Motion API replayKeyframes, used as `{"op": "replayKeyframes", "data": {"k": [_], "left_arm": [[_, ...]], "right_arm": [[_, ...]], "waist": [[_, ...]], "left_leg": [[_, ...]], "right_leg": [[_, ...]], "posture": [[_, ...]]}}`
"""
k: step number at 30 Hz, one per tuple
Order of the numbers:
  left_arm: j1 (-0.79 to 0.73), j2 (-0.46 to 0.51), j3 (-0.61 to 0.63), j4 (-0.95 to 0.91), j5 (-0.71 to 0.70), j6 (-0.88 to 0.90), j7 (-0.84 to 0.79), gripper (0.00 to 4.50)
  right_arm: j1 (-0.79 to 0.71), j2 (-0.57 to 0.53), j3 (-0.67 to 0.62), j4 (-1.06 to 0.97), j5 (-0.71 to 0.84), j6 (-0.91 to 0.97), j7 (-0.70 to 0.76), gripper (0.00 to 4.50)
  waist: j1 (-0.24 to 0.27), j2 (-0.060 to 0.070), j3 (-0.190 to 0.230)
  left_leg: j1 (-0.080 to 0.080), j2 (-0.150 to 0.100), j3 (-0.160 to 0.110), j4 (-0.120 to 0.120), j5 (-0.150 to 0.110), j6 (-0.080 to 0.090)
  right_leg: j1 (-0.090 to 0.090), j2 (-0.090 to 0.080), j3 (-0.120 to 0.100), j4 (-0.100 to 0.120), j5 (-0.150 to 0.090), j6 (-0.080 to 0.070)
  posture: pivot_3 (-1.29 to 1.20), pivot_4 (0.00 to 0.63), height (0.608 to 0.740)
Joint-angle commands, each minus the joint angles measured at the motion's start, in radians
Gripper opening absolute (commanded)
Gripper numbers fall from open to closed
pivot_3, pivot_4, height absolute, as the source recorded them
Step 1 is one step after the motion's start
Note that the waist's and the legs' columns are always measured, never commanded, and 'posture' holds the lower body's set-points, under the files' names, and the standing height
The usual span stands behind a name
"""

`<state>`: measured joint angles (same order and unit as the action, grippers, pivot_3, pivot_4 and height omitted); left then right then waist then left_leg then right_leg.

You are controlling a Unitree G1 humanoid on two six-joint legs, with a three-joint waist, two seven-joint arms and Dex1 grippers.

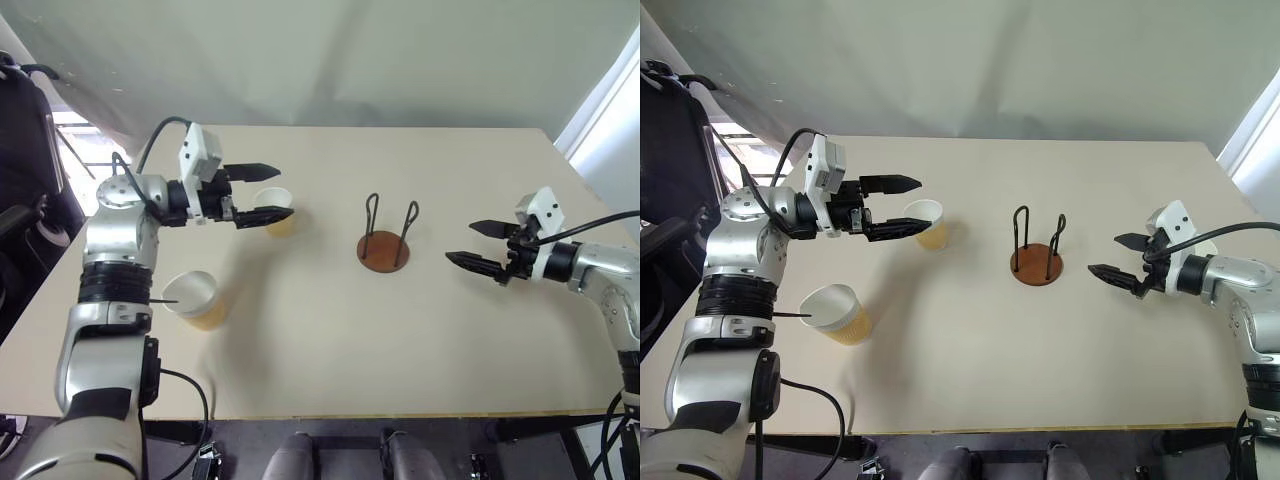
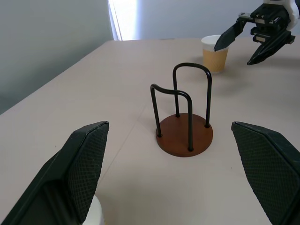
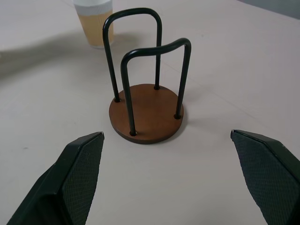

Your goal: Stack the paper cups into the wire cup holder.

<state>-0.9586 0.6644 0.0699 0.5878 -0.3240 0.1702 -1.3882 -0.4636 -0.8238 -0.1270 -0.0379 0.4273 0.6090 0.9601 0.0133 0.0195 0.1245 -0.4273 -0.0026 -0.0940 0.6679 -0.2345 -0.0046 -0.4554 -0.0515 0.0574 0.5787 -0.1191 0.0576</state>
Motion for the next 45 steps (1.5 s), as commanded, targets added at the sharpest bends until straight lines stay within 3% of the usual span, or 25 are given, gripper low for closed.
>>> {"op": "replayKeyframes", "data": {"k": [1,10,24,45], "left_arm": [[-0.021,0.008,0.019,-0.021,-0.016,-0.007,0.003,4.48],[-0.046,0.001,0.009,0.027,-0.004,-0.034,-0.009,4.48],[-0.062,0.015,0.015,0.109,0.005,-0.097,-0.038,4.48],[-0.070,0.011,0.009,0.142,0.014,-0.129,-0.038,4.48]], "right_arm": [[-0.003,-0.016,-0.018,-0.019,-0.002,-0.001,-0.010,4.50],[0.028,0.036,0.030,-0.025,-0.013,0.001,-0.034,4.50],[-0.098,0.232,0.133,0.095,-0.097,-0.057,-0.132,4.50],[-0.221,0.325,0.185,0.259,-0.184,-0.154,-0.122,4.50]], "waist": [[0.000,0.000,0.000],[0.000,0.000,0.000],[-0.002,0.000,0.000],[-0.003,0.000,0.000]], "left_leg": [[0.000,0.000,0.000,0.000,0.000,0.000],[0.000,0.000,0.000,0.000,0.000,0.000],[0.000,0.000,0.000,0.000,0.000,0.000],[-0.001,0.000,-0.001,-0.001,0.000,0.000]], "right_leg": [[0.000,0.000,0.000,0.000,0.000,0.000],[0.000,0.000,0.000,0.000,0.000,0.000],[0.000,0.000,0.000,0.000,0.000,-0.001],[-0.002,0.000,-0.001,0.000,0.002,-0.003]], "posture": [[0.00,0.150,0.740],[0.00,0.150,0.740],[0.00,0.150,0.740],[0.00,0.150,0.740]]}}
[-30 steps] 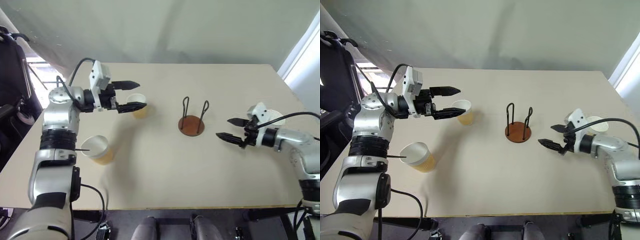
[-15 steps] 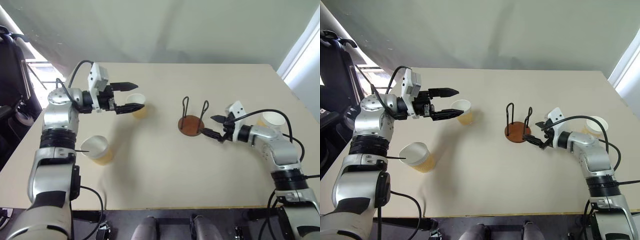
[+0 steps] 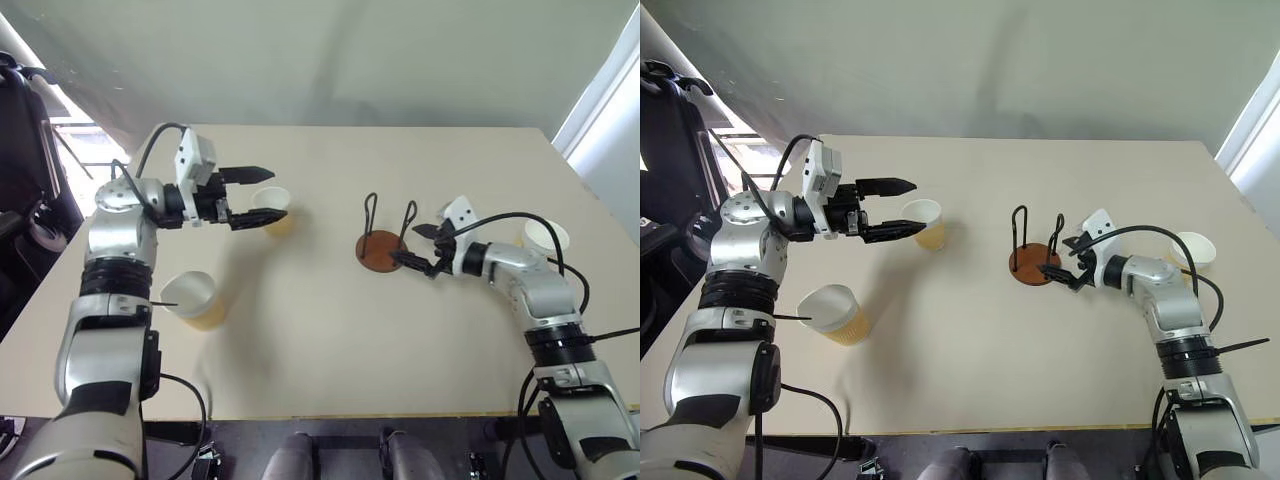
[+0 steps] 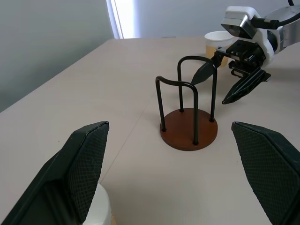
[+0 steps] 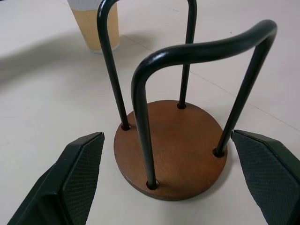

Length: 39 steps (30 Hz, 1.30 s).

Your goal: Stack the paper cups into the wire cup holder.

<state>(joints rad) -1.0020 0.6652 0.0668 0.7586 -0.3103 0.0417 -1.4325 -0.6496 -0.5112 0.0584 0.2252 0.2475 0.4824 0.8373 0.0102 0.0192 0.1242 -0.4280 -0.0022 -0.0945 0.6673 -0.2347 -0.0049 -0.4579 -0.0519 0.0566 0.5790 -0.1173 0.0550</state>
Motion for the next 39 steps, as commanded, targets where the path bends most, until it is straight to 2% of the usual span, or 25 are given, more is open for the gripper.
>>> {"op": "replayKeyframes", "data": {"k": [1,10,11,13,23,24,39], "left_arm": [[-0.026,0.009,0.012,-0.032,0.000,0.002,0.007,4.48],[-0.026,0.008,0.009,-0.053,0.001,0.020,0.014,4.48],[-0.025,0.009,0.009,-0.055,0.001,0.021,0.015,4.50],[-0.024,0.009,0.009,-0.059,0.001,0.025,0.016,4.50],[-0.032,0.007,0.007,-0.045,0.006,0.022,0.018,4.50],[-0.034,0.006,0.007,-0.042,0.007,0.021,0.017,4.50],[-0.044,0.004,0.007,-0.015,0.022,0.010,-0.001,4.50]], "right_arm": [[-0.041,0.022,0.001,0.003,-0.005,-0.031,-0.003,4.50],[-0.071,0.069,0.008,0.029,-0.015,-0.035,0.000,4.50],[-0.072,0.070,0.008,0.029,-0.015,-0.034,0.001,4.32],[-0.072,0.072,0.007,0.030,-0.016,-0.033,0.001,3.89],[-0.073,0.063,0.016,0.024,-0.009,-0.001,0.026,0.21],[-0.071,0.060,0.018,0.020,-0.007,0.005,0.035,0.04],[-0.154,-0.011,0.088,0.034,-0.001,0.030,0.271,0.04]], "waist": [[0.000,0.000,0.000],[-0.001,0.000,0.000],[-0.001,0.000,0.000],[-0.001,0.000,0.000],[-0.001,0.000,0.000],[-0.001,0.000,0.000],[-0.003,0.000,0.000]], "left_leg": [[0.000,0.000,0.000,0.000,0.000,0.000],[0.000,0.000,0.000,0.000,0.000,0.000],[0.000,0.000,0.000,0.000,0.000,0.000],[-0.001,0.000,0.000,0.000,0.000,0.000],[-0.001,0.000,0.000,0.000,0.000,0.000],[-0.001,0.000,0.000,0.000,0.000,0.000],[-0.001,0.000,0.000,-0.001,0.000,0.000]], "right_leg": [[0.000,0.000,0.000,0.000,0.000,0.000],[-0.001,0.000,0.000,0.000,0.000,-0.001],[-0.001,0.000,0.000,0.000,0.000,-0.001],[-0.001,0.000,0.000,0.000,0.000,-0.001],[-0.001,0.000,0.000,0.000,0.001,-0.001],[-0.001,0.000,0.000,0.000,0.001,-0.001],[-0.001,0.000,0.000,0.000,0.001,-0.002]], "posture": [[0.00,0.150,0.740],[0.00,0.150,0.740],[0.00,0.150,0.740],[0.00,0.150,0.740],[0.00,0.150,0.740],[0.00,0.150,0.740],[0.00,0.150,0.740]]}}
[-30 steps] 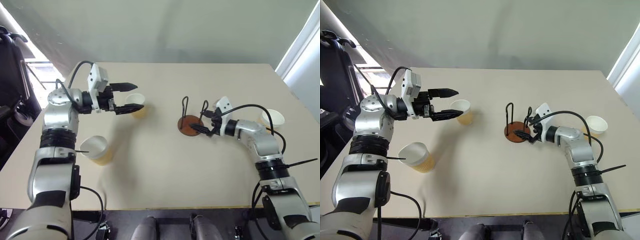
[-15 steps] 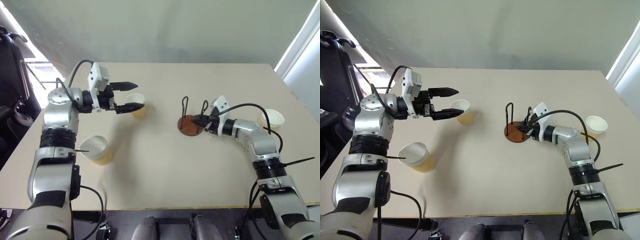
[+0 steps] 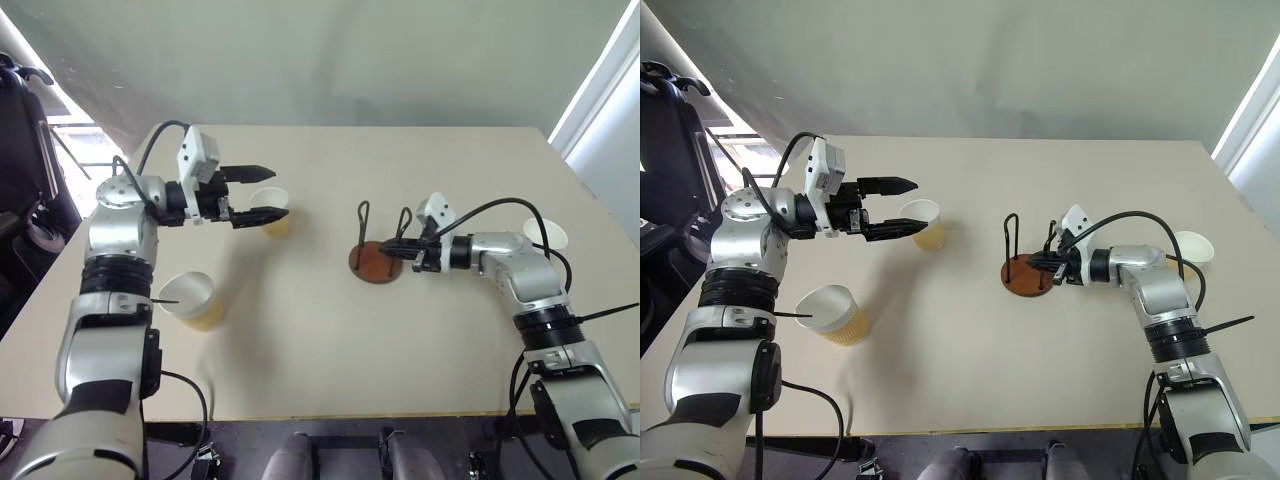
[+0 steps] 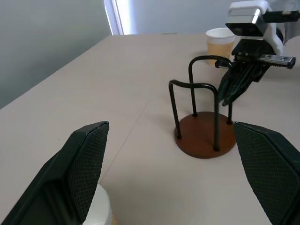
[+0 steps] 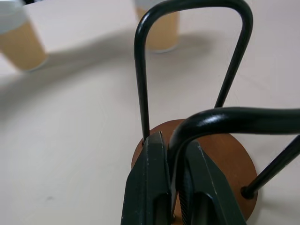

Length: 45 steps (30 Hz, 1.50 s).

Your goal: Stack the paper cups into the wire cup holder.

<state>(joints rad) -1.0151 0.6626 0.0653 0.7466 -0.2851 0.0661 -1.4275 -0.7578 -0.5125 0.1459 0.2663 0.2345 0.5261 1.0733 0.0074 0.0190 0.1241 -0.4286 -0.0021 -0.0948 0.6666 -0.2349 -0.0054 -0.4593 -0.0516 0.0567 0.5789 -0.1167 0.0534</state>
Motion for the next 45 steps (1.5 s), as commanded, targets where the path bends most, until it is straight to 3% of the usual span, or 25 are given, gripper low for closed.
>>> {"op": "replayKeyframes", "data": {"k": [1,42,43,45], "left_arm": [[-0.031,0.007,0.009,-0.001,-0.003,-0.016,-0.008,4.50],[-0.055,0.014,0.010,0.063,0.012,-0.057,-0.020,4.50],[-0.054,0.015,0.010,0.062,0.012,-0.058,-0.020,4.50],[-0.053,0.015,0.010,0.058,0.011,-0.056,-0.020,4.50]], "right_arm": [[-0.054,-0.010,0.000,-0.001,0.012,-0.016,0.042,0.04],[-0.113,-0.005,0.054,0.114,-0.047,-0.144,0.184,0.04],[-0.114,-0.004,0.054,0.117,-0.049,-0.147,0.182,0.56],[-0.115,-0.006,0.055,0.116,-0.045,-0.140,0.187,1.07]], "waist": [[0.000,0.000,0.000],[-0.001,0.000,0.000],[-0.001,0.000,0.000],[-0.001,0.000,0.000]], "left_leg": [[0.000,0.000,0.000,0.000,0.000,0.000],[-0.001,0.000,0.000,-0.001,0.000,0.000],[-0.001,0.000,0.000,-0.001,0.000,0.000],[-0.001,0.000,0.000,-0.001,0.000,0.000]], "right_leg": [[0.000,0.000,0.000,0.000,0.000,0.000],[-0.002,0.000,0.000,0.001,0.000,-0.001],[-0.002,0.000,0.000,0.001,0.000,-0.001],[-0.002,0.000,0.000,0.001,0.000,-0.001]], "posture": [[0.00,0.150,0.740],[0.00,0.150,0.740],[0.00,0.150,0.740],[0.00,0.150,0.740]]}}
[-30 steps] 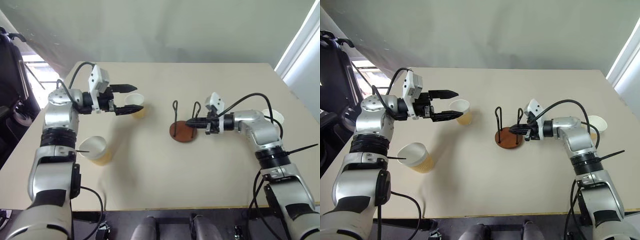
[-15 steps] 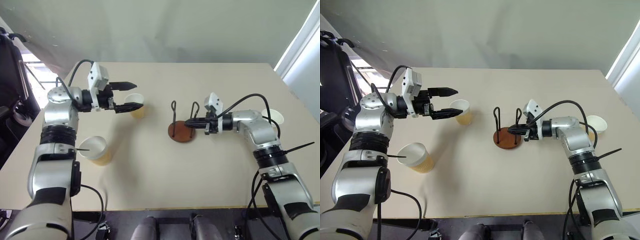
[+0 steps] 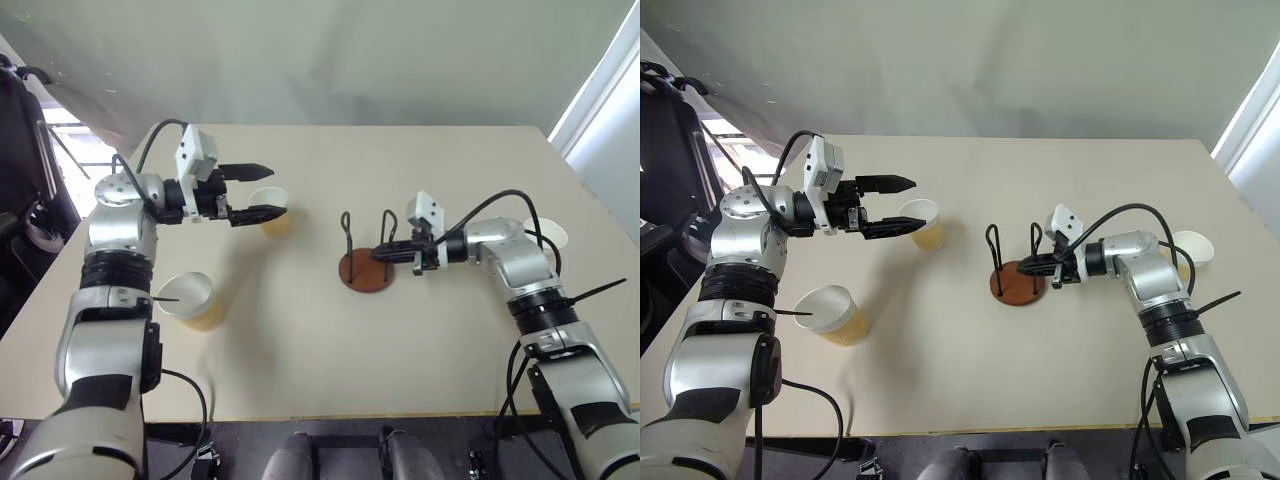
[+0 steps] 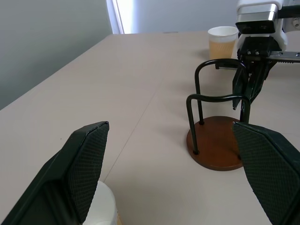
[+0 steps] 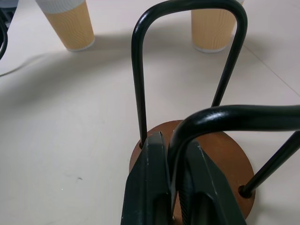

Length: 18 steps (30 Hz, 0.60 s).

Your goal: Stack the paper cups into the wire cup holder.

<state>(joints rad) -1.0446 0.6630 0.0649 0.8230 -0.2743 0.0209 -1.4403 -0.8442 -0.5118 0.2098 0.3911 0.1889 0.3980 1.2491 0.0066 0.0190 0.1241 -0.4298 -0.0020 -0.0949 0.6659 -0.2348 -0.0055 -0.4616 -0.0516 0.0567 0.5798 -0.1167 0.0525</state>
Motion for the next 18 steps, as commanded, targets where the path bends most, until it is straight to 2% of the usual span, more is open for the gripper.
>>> {"op": "replayKeyframes", "data": {"k": [1,7,13,18], "left_arm": [[-0.023,0.015,0.011,-0.022,-0.001,-0.009,-0.007,4.50],[-0.023,0.013,0.009,-0.048,-0.005,0.011,0.000,4.50],[-0.027,0.010,0.008,-0.060,-0.004,0.028,0.007,4.50],[-0.037,0.016,0.007,-0.047,0.004,0.046,0.018,4.50]], "right_arm": [[-0.028,-0.007,-0.009,-0.009,0.002,-0.009,0.014,1.36],[-0.026,-0.016,-0.006,-0.013,-0.007,-0.015,0.020,3.37],[-0.031,-0.046,-0.009,-0.012,-0.010,-0.017,0.052,3.37],[-0.055,-0.149,-0.001,0.038,-0.069,-0.094,0.098,3.37]], "waist": [[0.000,0.000,0.000],[0.000,0.000,0.000],[0.000,0.000,0.000],[0.001,0.000,0.000]], "left_leg": [[0.000,0.000,0.000,0.000,0.000,0.000],[0.000,0.000,0.000,0.000,0.000,0.000],[0.000,0.000,0.000,0.000,0.000,0.000],[0.000,0.000,0.000,0.000,0.000,0.000]], "right_leg": [[0.000,0.000,0.000,0.000,0.000,0.000],[0.000,0.000,0.000,0.000,0.000,0.000],[0.000,0.000,0.000,0.000,0.000,0.000],[0.000,-0.001,0.000,0.000,0.000,0.000]], "posture": [[0.00,0.150,0.740],[0.00,0.150,0.740],[0.00,0.150,0.740],[0.00,0.150,0.740]]}}
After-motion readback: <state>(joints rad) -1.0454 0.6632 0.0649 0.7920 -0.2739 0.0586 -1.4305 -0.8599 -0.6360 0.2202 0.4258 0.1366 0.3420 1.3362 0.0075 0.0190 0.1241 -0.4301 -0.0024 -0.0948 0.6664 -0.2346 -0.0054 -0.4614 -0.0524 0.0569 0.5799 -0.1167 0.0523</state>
